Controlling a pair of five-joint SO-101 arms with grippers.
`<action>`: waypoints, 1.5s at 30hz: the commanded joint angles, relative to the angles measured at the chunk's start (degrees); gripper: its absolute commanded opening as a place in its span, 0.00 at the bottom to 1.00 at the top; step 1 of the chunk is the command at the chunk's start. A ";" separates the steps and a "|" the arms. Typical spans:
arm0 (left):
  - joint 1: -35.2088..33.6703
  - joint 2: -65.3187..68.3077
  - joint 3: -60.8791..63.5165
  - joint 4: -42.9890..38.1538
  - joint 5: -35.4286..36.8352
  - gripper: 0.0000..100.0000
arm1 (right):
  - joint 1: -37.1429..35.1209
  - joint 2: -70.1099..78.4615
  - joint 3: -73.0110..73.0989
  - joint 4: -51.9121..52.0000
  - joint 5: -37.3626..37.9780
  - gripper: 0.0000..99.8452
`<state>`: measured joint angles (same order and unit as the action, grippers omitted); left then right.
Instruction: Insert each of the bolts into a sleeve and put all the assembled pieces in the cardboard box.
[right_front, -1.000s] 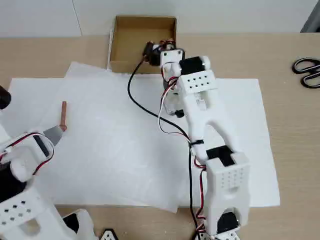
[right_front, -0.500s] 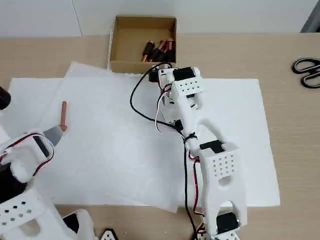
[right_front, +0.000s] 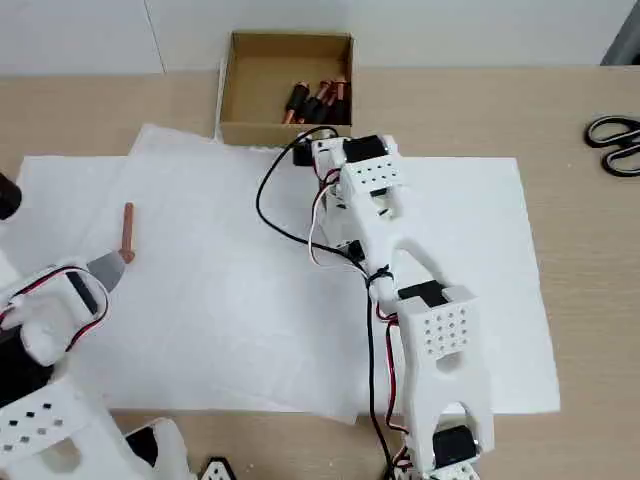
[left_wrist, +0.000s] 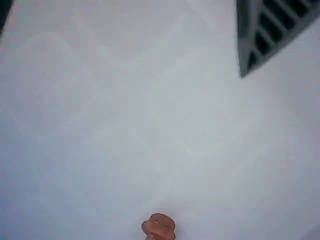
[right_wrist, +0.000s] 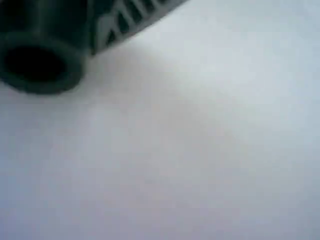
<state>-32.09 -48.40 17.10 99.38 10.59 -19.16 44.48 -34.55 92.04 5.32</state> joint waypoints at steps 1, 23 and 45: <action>0.09 -0.44 -0.13 0.88 -0.18 0.30 | -0.31 0.04 0.35 -0.40 0.70 0.03; 5.80 44.75 -17.45 -11.16 -9.32 0.25 | -0.31 -12.79 0.26 -0.13 0.53 0.01; 7.12 76.22 -28.62 -22.95 -9.58 0.18 | -0.31 -15.96 0.62 -1.36 0.70 0.01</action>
<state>-25.32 28.09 -8.92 77.41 1.27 -19.43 32.79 -33.58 91.96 5.49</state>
